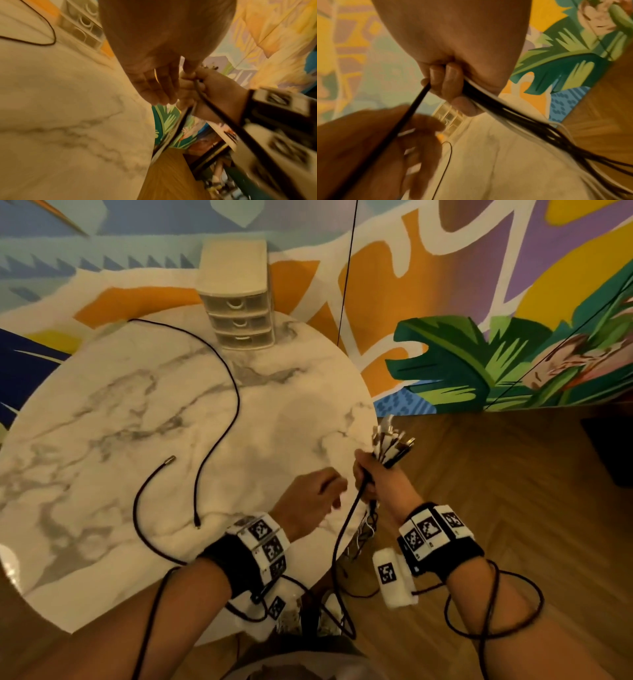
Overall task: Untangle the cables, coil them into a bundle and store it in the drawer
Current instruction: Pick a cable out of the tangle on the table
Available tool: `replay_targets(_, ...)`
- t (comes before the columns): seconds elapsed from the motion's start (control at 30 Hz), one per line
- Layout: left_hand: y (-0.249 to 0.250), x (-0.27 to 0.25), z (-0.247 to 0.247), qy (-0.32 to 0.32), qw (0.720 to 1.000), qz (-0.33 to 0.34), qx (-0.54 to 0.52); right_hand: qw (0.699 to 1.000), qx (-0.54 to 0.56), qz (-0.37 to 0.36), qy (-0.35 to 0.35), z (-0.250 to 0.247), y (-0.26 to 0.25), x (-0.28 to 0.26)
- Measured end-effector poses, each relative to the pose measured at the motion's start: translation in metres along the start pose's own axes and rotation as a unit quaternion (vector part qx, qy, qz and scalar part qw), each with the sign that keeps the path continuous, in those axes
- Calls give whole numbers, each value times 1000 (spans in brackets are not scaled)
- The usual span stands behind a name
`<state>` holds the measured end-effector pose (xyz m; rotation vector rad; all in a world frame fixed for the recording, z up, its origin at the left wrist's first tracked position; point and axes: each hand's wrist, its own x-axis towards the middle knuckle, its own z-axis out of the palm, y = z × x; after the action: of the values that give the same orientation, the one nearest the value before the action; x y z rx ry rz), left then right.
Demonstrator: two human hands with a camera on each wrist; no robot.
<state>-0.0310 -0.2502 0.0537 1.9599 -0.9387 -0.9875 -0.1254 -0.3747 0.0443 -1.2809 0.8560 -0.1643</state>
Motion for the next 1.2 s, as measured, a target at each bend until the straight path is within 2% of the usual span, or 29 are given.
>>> replay_targets(0.07,9,19,-9,24,996,-19,-87,998,-21,5,-59,5,1,-12)
replay_targets(0.13,23,34,-15,-2,987,-22,-162,994,-40,16,-100,11,1,-24)
replay_targets(0.2,35,40,-17,-43,981,-8,-191,991,-56,14,-118,13,0,-33)
replay_targets(0.27,40,38,-16,-57,977,13,-206,992,-55,10,-110,10,-1,-38)
replay_targets(0.4,35,29,-8,15,975,32,-219,999,9,-16,-39,3,2,-43)
replay_targets(0.53,41,19,7,25,982,85,-165,995,99,-2,-27,6,5,-43)
replay_targets(0.73,51,17,11,62,976,160,-132,999,17,-29,-29,4,0,-39)
replay_targets(0.93,56,17,0,55,971,137,-189,999,-2,-46,-23,9,-6,-40)
replay_targets(1.0,51,20,-9,53,975,115,-182,999,4,-40,5,10,-2,-33)
replay_targets(1.07,30,22,-29,64,990,86,-93,998,12,-44,42,9,2,-28)
replay_targets(1.1,13,20,-42,42,997,61,-3,997,44,-44,54,8,3,-27)
replay_targets(1.13,-5,16,-54,-17,993,28,117,994,87,-36,62,6,3,-27)
replay_targets(1.17,-22,7,-62,-107,962,-16,251,990,122,-24,69,5,2,-27)
replay_targets(1.2,-40,-4,-67,-207,904,-67,368,987,140,-14,80,4,2,-27)
